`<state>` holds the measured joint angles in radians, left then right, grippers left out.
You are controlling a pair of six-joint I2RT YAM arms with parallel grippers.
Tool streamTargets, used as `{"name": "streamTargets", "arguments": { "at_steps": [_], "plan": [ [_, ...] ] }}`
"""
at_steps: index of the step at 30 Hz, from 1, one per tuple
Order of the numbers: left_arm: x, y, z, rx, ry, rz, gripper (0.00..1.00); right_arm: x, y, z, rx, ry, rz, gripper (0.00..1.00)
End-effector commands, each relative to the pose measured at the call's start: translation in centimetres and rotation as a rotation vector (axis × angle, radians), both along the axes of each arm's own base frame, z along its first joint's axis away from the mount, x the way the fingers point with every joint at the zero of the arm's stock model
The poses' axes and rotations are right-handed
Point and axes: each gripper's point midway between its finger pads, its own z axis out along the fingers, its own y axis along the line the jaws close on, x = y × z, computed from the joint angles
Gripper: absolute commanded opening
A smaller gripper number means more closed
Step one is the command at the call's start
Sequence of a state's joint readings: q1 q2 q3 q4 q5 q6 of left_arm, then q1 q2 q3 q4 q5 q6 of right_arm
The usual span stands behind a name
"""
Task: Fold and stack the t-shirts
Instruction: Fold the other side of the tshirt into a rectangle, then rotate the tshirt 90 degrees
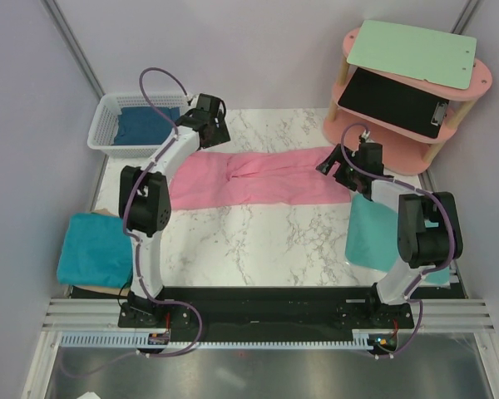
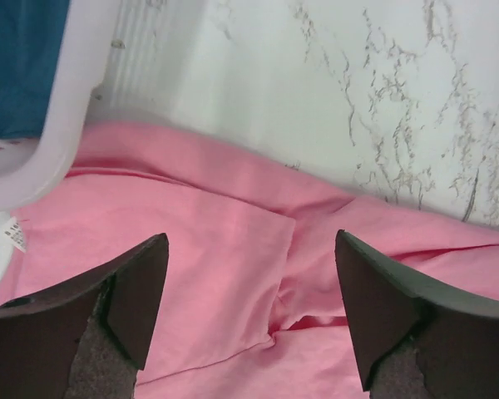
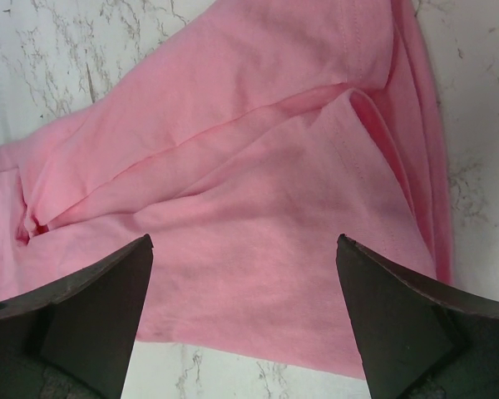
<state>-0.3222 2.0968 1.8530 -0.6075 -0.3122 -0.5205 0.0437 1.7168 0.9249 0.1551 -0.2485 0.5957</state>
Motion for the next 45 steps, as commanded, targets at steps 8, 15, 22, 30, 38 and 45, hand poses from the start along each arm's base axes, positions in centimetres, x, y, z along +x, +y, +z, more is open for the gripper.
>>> {"name": "streamTargets", "arguments": {
  "at_steps": [8,15,22,30,38,45],
  "plan": [
    [-6.0,0.2,1.7,0.004,0.024,-0.056,0.84,2.9,3.4,3.9,-0.244,-0.067,0.115,0.69],
    [-11.2,0.4,-3.7,0.006,0.132,-0.049,0.02,6.7,4.5,0.1,-0.379,0.048,0.132,0.00],
    [-13.3,-0.3,-7.8,0.001,0.234,-0.052,0.02,10.0,3.1,-1.5,-0.494,0.077,0.073,0.00],
    [-14.1,0.0,-9.7,0.035,0.281,-0.052,0.02,9.8,1.8,-4.5,-0.604,0.178,0.062,0.00],
    [-13.8,1.9,-11.6,0.131,0.357,0.002,0.02,2.9,2.0,-6.5,-0.681,0.368,0.168,0.00],
    [-11.8,2.7,-11.8,0.172,0.368,0.012,0.02,-4.6,1.9,-5.8,-0.744,0.518,0.273,0.00]
  ]
}}
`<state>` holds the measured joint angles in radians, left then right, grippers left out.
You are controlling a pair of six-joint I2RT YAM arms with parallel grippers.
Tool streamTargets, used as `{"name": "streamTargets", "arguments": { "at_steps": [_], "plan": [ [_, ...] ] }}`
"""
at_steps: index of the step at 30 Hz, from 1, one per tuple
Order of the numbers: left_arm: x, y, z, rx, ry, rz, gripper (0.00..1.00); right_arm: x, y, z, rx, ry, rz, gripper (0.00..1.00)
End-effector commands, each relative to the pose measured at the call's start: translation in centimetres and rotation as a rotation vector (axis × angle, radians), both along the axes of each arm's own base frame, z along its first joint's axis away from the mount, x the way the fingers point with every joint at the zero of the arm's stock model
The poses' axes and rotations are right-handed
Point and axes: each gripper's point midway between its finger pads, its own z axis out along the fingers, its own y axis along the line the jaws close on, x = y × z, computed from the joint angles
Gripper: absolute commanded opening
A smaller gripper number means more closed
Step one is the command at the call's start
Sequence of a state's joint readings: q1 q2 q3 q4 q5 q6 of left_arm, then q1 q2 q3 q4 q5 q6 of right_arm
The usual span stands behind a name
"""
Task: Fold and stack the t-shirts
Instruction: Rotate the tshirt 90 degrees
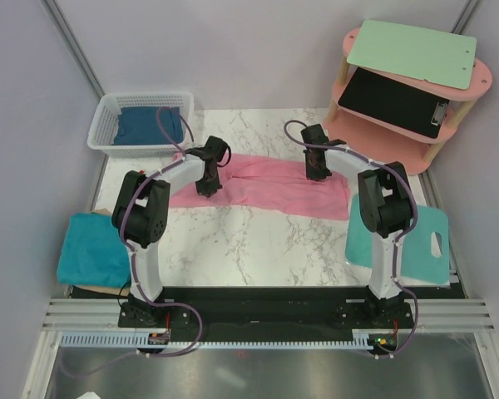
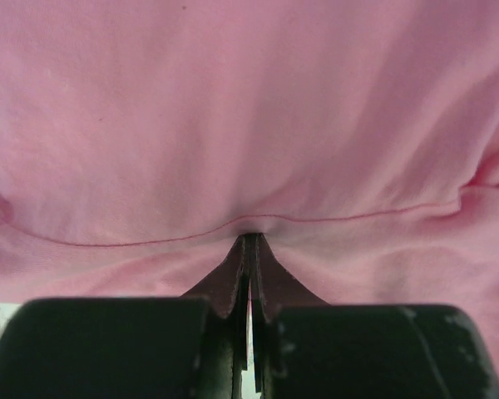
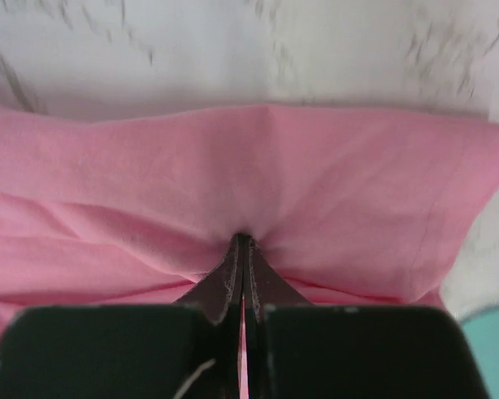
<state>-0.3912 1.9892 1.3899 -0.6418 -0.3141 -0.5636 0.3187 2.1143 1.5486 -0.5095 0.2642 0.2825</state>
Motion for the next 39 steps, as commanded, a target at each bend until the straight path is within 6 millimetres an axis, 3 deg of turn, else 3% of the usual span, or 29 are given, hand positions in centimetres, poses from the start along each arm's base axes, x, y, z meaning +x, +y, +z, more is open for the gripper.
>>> {"name": "streamTargets", "arguments": {
  "at_steps": [1,5,10,11,13,15,16,18,19,20,21,22,24,25,26,27,28,29,30,32,33,35,36,37,38,39],
  "plan": [
    [1.6,1.5,-0.7,0.076,0.009,0.023,0.02,-7.5,-1.0,-0.2,-0.095,0.218,0.064,0.00],
    [4.0,0.9,0.4,0.089,-0.022,-0.016,0.02,-11.6,-0.3,-0.4,-0.093,0.309,0.119,0.00],
    [6.5,-0.5,0.5,0.072,-0.034,-0.084,0.02,-16.5,2.7,0.4,-0.039,0.352,0.221,0.00],
    [7.6,-1.2,1.4,0.054,-0.064,-0.097,0.02,-17.9,2.8,-0.1,-0.034,0.374,0.221,0.00],
    [8.1,-2.1,0.4,0.039,-0.038,-0.133,0.02,-19.8,4.2,0.3,-0.005,0.380,0.265,0.00],
    [9.5,-3.4,0.9,0.004,-0.057,-0.157,0.02,-22.1,5.2,-0.1,0.028,0.415,0.298,0.00],
    [9.6,-3.9,-0.2,0.005,-0.031,-0.180,0.02,-23.0,5.9,0.1,0.070,0.425,0.315,0.00],
    [11.0,-5.7,0.5,-0.034,-0.059,-0.223,0.02,-24.9,7.5,-0.1,0.121,0.445,0.364,0.00],
    [12.0,-6.7,1.5,-0.049,-0.087,-0.237,0.02,-25.4,8.3,0.1,0.152,0.441,0.394,0.00],
    [12.2,-7.1,0.4,-0.051,-0.071,-0.251,0.02,-25.9,9.4,0.3,0.203,0.443,0.425,0.00],
    [12.4,-7.6,0.8,-0.062,-0.076,-0.264,0.02,-25.9,9.9,0.5,0.222,0.432,0.443,0.00],
    [12.5,-7.9,1.2,-0.064,-0.084,-0.264,0.02,-25.6,10.4,1.2,0.240,0.403,0.455,0.00],
    [12.4,-8.0,4.2,-0.087,-0.139,-0.249,0.02,-23.8,10.8,2.8,0.239,0.308,0.464,0.00],
    [11.2,-7.6,3.8,-0.081,-0.121,-0.254,0.02,-22.8,10.9,3.6,0.225,0.259,0.467,0.00],
    [11.5,-8.0,7.9,-0.120,-0.220,-0.263,0.02,-20.8,11.1,5.1,0.204,0.174,0.457,0.00],
    [11.0,-8.0,8.9,-0.136,-0.238,-0.270,0.02,-19.9,11.4,6.4,0.217,0.127,0.456,0.00],
    [9.5,-7.9,8.5,-0.146,-0.219,-0.283,0.02,-18.6,11.5,7.5,0.214,0.076,0.452,0.00],
    [9.0,-8.3,10.1,-0.180,-0.249,-0.296,0.02,-16.7,12.4,9.6,0.241,-0.011,0.447,0.00],
    [8.1,-8.5,13.0,-0.212,-0.298,-0.303,0.02,-15.1,12.3,10.7,0.246,-0.063,0.419,0.00],
    [5.5,-9.1,13.2,-0.233,-0.280,-0.334,0.02,-12.1,13.4,13.6,0.298,-0.190,0.395,0.00],
    [4.3,-9.4,15.1,-0.256,-0.311,-0.337,0.02,-10.7,13.3,13.8,0.307,-0.209,0.373,0.00],
    [1.4,-10.5,13.6,-0.277,-0.261,-0.369,0.02,-7.8,14.3,15.5,0.350,-0.281,0.364,0.00],
    [0.5,-11.0,13.6,-0.297,-0.256,-0.367,0.02,-6.3,14.2,13.8,0.339,-0.255,0.346,0.00],
    [-1.3,-11.8,12.8,-0.307,-0.228,-0.388,0.02,-5.3,14.7,13.5,0.351,-0.249,0.353,0.00],
    [-2.5,-12.6,12.4,-0.332,-0.208,-0.402,0.02,-3.6,15.5,14.6,0.368,-0.282,0.362,0.00],
    [-3.5,-13.2,11.9,-0.356,-0.188,-0.392,0.02,-2.2,15.6,12.1,0.355,-0.241,0.349,0.00]
  ]
}}
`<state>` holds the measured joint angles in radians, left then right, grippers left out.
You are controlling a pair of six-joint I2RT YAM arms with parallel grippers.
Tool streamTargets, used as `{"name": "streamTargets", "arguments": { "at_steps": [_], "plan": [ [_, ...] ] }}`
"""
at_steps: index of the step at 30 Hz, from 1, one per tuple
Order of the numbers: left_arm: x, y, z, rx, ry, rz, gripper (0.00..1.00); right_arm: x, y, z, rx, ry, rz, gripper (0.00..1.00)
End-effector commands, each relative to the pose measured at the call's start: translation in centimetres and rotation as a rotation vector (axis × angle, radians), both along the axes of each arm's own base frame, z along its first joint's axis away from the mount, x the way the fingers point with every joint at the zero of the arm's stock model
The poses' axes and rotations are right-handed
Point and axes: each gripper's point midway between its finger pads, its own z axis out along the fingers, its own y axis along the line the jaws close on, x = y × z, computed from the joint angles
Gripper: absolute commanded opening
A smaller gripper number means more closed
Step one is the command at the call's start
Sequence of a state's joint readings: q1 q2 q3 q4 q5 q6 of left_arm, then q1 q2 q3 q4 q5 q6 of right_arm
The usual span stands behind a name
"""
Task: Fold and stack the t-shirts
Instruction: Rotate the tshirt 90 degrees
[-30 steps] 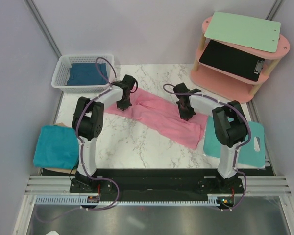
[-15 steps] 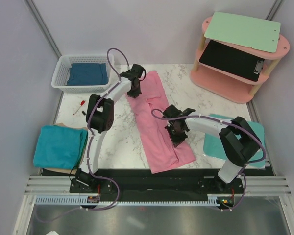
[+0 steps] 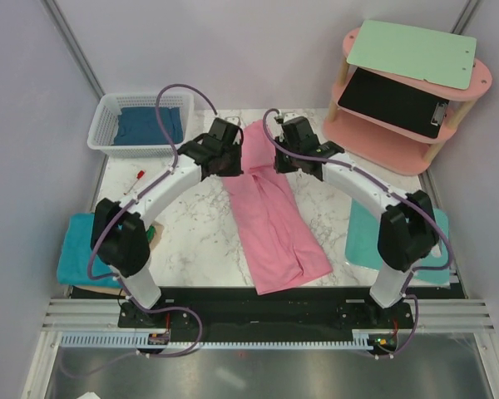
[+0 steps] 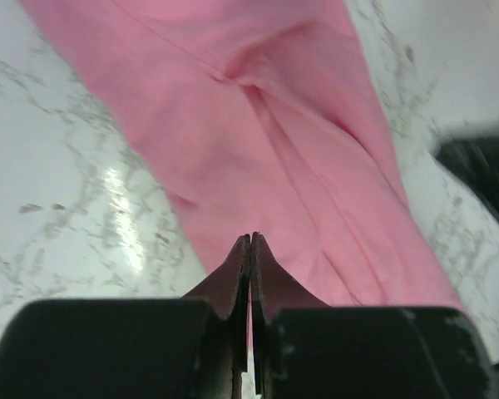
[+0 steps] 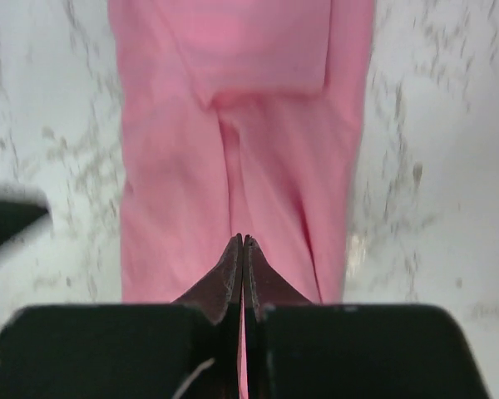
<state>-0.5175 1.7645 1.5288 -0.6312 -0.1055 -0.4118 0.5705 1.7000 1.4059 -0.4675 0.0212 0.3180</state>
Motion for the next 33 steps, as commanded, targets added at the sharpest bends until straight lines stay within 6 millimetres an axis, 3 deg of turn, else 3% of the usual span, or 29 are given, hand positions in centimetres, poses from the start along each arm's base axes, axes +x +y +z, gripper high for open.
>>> {"name": "streamTargets", "arguments": {
  "at_steps": [1,2,3,4,6,7,14,16,17,19,23,30,33],
  "plan": [
    [-5.7,-4.4,-2.7,-0.098,0.097,-0.084,0.02,7.1,2.0,-2.1,0.033,-0.040,-0.027,0.00],
    [-6.6,-5.1,-3.1,-0.110,0.111,-0.093,0.02,8.5,3.3,-1.1,0.071,-0.074,0.000,0.00],
    [-8.4,-5.8,-4.3,-0.120,0.147,-0.097,0.02,9.3,3.6,-3.1,0.062,-0.050,0.004,0.00],
    [-8.8,-6.6,-3.9,-0.151,0.126,-0.100,0.02,10.6,4.4,-2.4,0.088,-0.086,0.011,0.00],
    [-11.2,-8.1,-5.0,-0.189,0.167,-0.126,0.02,11.6,4.9,-4.1,0.089,-0.084,0.014,0.00],
    [-11.5,-8.5,-4.8,-0.206,0.161,-0.124,0.02,12.4,5.3,-3.9,0.100,-0.111,0.014,0.00],
    [-16.0,-9.8,-8.1,-0.219,0.274,-0.141,0.02,15.3,4.9,-7.6,0.114,-0.135,-0.028,0.00],
    [-17.8,-10.4,-9.1,-0.221,0.327,-0.170,0.02,16.1,5.1,-7.8,0.130,-0.141,-0.040,0.00],
    [-18.5,-10.6,-10.1,-0.207,0.358,-0.181,0.02,16.4,5.0,-9.3,0.119,-0.122,-0.049,0.00],
    [-20.2,-10.9,-11.1,-0.196,0.411,-0.203,0.02,17.1,4.8,-9.7,0.113,-0.111,-0.064,0.00],
    [-22.9,-9.1,-14.0,-0.148,0.524,-0.146,0.02,18.0,3.1,-12.3,0.082,-0.056,-0.116,0.00],
    [-24.0,-4.2,-15.0,-0.021,0.550,-0.041,0.02,18.1,-1.4,-15.2,0.054,0.040,-0.217,0.00],
    [-23.6,-2.4,-14.9,-0.005,0.548,0.003,0.02,18.3,-3.9,-15.8,0.030,0.053,-0.278,0.00]
  ]
}}
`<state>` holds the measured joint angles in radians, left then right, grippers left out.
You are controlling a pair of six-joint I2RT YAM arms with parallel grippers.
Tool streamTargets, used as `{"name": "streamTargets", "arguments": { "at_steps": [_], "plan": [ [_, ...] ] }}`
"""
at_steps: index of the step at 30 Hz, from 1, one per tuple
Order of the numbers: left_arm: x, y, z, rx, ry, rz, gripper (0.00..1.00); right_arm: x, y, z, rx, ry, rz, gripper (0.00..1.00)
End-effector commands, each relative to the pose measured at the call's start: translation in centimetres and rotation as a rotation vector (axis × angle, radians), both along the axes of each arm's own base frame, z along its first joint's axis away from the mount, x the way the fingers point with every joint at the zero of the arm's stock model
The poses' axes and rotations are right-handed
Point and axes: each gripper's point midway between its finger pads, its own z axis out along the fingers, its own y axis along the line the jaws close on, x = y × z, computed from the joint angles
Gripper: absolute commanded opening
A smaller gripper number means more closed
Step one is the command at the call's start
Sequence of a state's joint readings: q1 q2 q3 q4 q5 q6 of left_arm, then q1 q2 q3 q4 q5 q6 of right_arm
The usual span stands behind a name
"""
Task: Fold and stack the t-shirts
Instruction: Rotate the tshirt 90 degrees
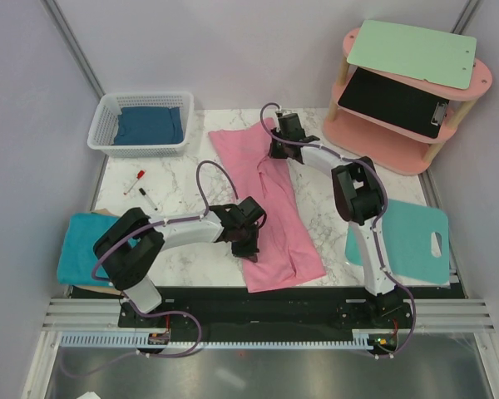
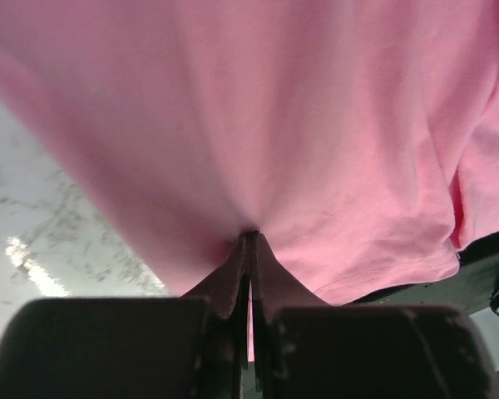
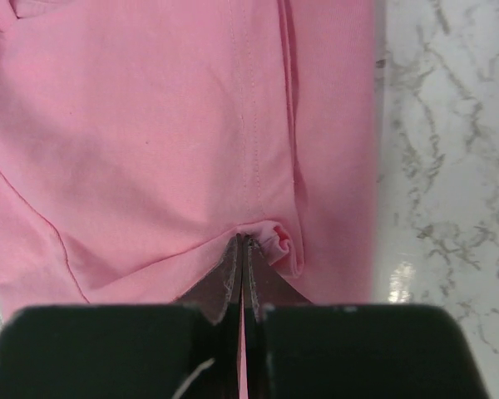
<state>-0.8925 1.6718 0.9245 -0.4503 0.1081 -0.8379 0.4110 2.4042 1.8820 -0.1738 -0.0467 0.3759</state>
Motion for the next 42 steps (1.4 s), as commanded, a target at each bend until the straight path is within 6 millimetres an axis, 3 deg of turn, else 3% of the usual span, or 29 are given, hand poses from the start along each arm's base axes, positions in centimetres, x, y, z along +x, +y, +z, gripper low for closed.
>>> {"name": "streamTargets", "arguments": {
  "at_steps": [1,6,11,15,16,17,18,19,20,21,22,23,24,25,26,27,29,30,32,33,38,42],
  "plan": [
    [-0.4,4.5,-0.3,0.120,0.026,0.090,0.02,0.5,-6.5,-2.8,-0.075,0.080,-0.151,0.00],
    [1.3,7.3,0.6,0.166,-0.026,0.140,0.02,1.3,-7.9,-2.1,-0.054,0.076,-0.176,0.00],
    [2.7,5.6,3.4,0.095,-0.114,0.053,0.02,2.0,-6.2,0.2,0.012,0.035,-0.099,0.00],
    [3.4,3.5,7.2,-0.013,-0.222,0.010,0.05,2.1,-5.1,4.6,0.067,-0.037,-0.040,0.00],
    [3.4,3.0,8.0,-0.040,-0.244,0.000,0.07,2.1,-5.1,7.4,0.084,-0.081,-0.035,0.00],
    [3.7,2.5,8.8,-0.072,-0.272,0.002,0.10,1.6,-5.0,8.3,0.092,-0.088,-0.029,0.00],
    [3.4,1.7,10.0,-0.128,-0.286,-0.016,0.18,1.1,-4.9,9.5,0.103,-0.102,-0.017,0.00],
    [3.2,1.4,10.0,-0.150,-0.287,-0.025,0.28,0.6,-5.0,12.7,0.122,-0.149,-0.012,0.02],
    [3.0,1.0,10.2,-0.176,-0.287,-0.036,0.38,-0.5,-5.2,12.6,0.127,-0.130,-0.012,0.03],
    [2.9,0.0,10.7,-0.233,-0.290,-0.058,0.57,-1.4,-5.5,15.5,0.146,-0.169,-0.015,0.05],
    [2.6,-0.3,10.2,-0.244,-0.274,-0.066,0.62,-2.3,-5.5,16.2,0.154,-0.171,-0.010,0.07],
    [2.4,-0.9,10.1,-0.267,-0.269,-0.081,0.65,-3.6,-6.0,14.9,0.154,-0.139,-0.021,0.08],
    [2.4,-1.8,10.2,-0.298,-0.274,-0.096,0.68,-4.7,-6.3,17.0,0.167,-0.169,-0.024,0.09],
    [1.8,-2.5,9.5,-0.303,-0.260,-0.122,0.68,-5.6,-6.7,17.0,0.167,-0.164,-0.032,0.11],
    [1.6,-3.2,9.2,-0.311,-0.256,-0.139,0.69,-7.0,-7.1,15.4,0.158,-0.126,-0.041,0.11],
    [1.5,-4.1,9.4,-0.339,-0.265,-0.159,0.69,-7.9,-7.6,16.7,0.165,-0.147,-0.047,0.12],
    [0.7,-5.8,8.4,-0.341,-0.243,-0.202,0.69,-10.1,-8.2,14.7,0.152,-0.096,-0.055,0.12],
    [0.5,-6.7,8.3,-0.355,-0.244,-0.214,0.69,-10.9,-8.6,15.5,0.156,-0.109,-0.055,0.12],
    [-0.3,-8.3,7.3,-0.348,-0.219,-0.252,0.68,-12.5,-9.4,13.7,0.130,-0.076,-0.070,0.13],
    [-0.4,-9.1,7.3,-0.351,-0.215,-0.256,0.68,-13.1,-9.7,14.0,0.127,-0.085,-0.071,0.13],
    [-2.1,-10.5,4.0,-0.294,-0.156,-0.288,0.65,-14.9,-11.5,12.6,0.085,-0.063,-0.095,0.13],
    [-2.9,-10.8,3.1,-0.295,-0.133,-0.286,0.61,-15.3,-11.9,12.5,0.082,-0.058,-0.095,0.13]
  ]
}}
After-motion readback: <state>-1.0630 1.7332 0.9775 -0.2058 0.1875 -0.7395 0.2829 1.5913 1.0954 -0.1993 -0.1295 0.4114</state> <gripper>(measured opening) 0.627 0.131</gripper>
